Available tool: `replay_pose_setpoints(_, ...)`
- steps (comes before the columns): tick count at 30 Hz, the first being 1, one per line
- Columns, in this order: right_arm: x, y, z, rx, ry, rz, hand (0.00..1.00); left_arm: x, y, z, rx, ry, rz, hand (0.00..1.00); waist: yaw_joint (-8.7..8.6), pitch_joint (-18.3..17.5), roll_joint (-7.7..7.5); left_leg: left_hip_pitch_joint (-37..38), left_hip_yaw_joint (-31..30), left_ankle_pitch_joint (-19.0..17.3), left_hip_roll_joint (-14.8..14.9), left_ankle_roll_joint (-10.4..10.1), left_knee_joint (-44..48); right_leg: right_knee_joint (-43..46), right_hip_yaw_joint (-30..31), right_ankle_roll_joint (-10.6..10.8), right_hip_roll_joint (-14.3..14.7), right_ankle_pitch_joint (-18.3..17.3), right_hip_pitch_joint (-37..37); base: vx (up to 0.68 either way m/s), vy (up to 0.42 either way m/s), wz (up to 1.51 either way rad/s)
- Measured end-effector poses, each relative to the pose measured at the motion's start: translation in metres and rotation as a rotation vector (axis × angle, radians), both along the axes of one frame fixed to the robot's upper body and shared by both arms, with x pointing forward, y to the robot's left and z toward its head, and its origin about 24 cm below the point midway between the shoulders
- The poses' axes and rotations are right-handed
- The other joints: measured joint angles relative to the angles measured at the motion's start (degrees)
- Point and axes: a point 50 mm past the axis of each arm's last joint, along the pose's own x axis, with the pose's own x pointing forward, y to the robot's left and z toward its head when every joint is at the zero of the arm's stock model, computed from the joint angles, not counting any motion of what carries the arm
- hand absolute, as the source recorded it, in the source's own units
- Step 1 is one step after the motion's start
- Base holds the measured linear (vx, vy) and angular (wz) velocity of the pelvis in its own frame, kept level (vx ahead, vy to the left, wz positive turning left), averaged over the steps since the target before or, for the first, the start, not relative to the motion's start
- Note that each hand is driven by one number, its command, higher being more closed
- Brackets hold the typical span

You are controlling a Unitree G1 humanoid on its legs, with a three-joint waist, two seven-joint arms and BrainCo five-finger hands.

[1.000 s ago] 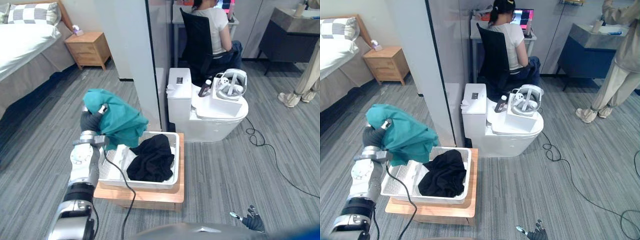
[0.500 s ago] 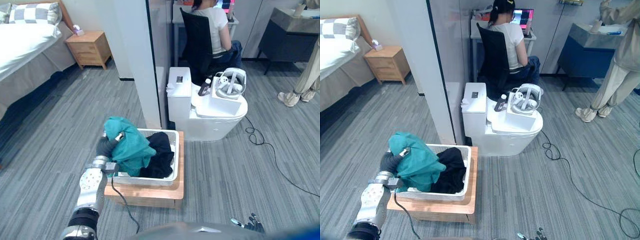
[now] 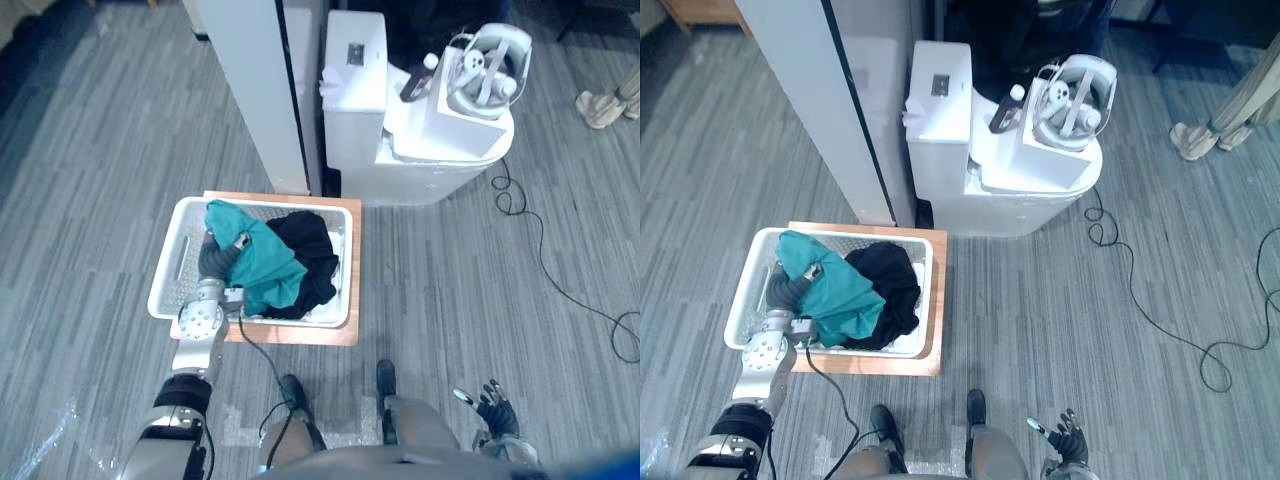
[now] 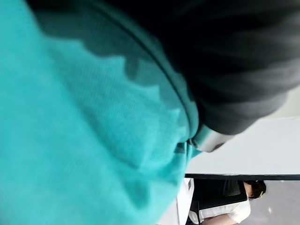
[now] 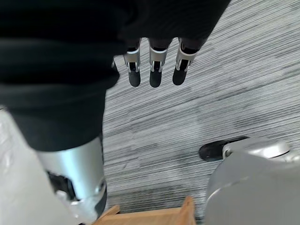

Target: Tidy the bed and pick cloth on bed and put in laundry

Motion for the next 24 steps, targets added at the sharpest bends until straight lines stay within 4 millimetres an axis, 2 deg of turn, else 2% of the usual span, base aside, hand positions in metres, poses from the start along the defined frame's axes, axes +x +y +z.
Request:
replay_pose_setpoints(4,0.012,0.005,0.006,-0.001,-0.051,0.023,0.0,0.002,-0.016,-0.002,-0.028,-0.008,-0.024,1.0,0.49,2.09,-0.01,-1.06,1.5,-0.55,0.36,-0.12,1.28,1.92,1.38,0.0,-0.14,0.0,-1.78,0.06,0.011,-0.07)
replay_pose_setpoints(5,0.014,0.005,0.007,-0.001,-0.06,0.026,0.0,0.002,-0.018,-0.003,-0.032,-0.007,-0.026,0.0,0.61,2.79,-0.03,-0.96,1.72,-1.1,0.52,-0.06,2.23,2.33,1.87,0.0,-0.15,-0.01,-1.6,0.06,0.016,-0.06)
replay_pose_setpoints(12,0.026,0.009,0.012,-0.003,-0.099,0.049,0.0,-0.007,-0.018,-0.018,-0.064,0.051,0.009,0.0,0.77,2.97,0.11,-0.62,3.45,-1.17,0.84,-0.06,4.99,3.31,2.29,0.04,-0.52,-0.04,-1.0,0.03,-0.002,-0.04)
replay_pose_setpoints(18,0.017,0.008,0.005,-0.014,-0.044,0.063,0.0,-0.021,-0.012,-0.034,-0.079,0.11,0.058,0.0,0.34,2.47,0.58,2.26,2.88,-1.16,0.81,-0.07,4.59,1.08,1.51,0.05,-0.54,-0.05,2.9,0.0,-0.012,0.02)
replay_pose_setpoints(24,0.002,0.004,-0.003,-0.019,0.034,0.072,0.0,-0.043,-0.005,-0.054,-0.076,0.166,0.147,0.0,-0.04,-1.78,2.13,3.65,1.57,-0.4,-0.17,-0.27,1.54,-2.17,-0.28,0.06,-0.6,-0.1,4.91,-0.06,-0.023,0.05)
